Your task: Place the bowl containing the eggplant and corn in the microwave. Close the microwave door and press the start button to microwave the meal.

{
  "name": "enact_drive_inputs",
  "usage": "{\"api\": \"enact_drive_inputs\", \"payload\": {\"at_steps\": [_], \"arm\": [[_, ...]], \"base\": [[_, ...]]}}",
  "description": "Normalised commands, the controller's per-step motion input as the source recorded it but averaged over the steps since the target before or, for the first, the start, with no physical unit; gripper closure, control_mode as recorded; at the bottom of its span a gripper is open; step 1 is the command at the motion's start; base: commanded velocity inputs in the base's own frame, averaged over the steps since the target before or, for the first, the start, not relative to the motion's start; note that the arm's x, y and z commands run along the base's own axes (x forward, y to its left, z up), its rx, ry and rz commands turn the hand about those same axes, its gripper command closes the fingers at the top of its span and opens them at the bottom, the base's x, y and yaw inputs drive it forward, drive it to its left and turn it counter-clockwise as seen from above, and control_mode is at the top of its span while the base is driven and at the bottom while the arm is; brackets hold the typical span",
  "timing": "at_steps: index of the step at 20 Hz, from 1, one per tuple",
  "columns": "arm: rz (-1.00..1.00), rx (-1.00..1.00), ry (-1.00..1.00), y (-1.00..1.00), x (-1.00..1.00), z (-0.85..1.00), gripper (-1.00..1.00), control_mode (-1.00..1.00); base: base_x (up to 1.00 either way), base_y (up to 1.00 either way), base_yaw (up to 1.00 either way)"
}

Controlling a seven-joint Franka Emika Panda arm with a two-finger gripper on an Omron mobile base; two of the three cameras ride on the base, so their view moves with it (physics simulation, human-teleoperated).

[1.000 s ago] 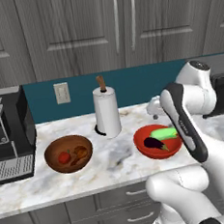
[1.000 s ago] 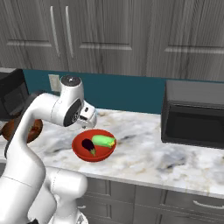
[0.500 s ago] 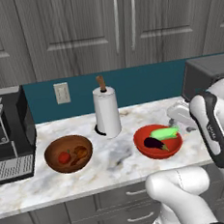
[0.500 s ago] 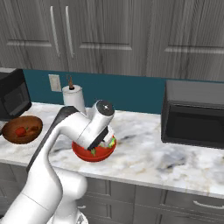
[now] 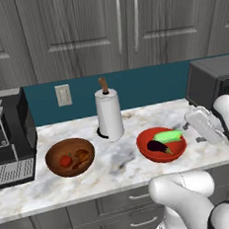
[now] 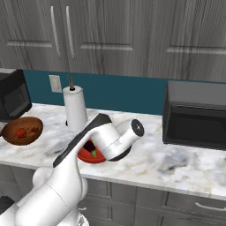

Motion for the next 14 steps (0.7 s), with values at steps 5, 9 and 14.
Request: {"api": "enact_drive_inputs", "payload": {"at_steps": [5, 9, 14], "arm": [[-0.01, -0.01, 0.17, -0.01, 0.16, -0.49, -1.00, -1.00], [-0.03, -0.04, 0.21, 0.00, 0.21, -0.32, -1.00, -1.00], [0.00, 0.00, 0.07, 0.00, 0.23, -0.29, -1.00, -1.00]], "base": [[0.00, 0.00, 0.00], [0.00, 0.00, 0.00], [0.00, 0.00, 0.00]]}}
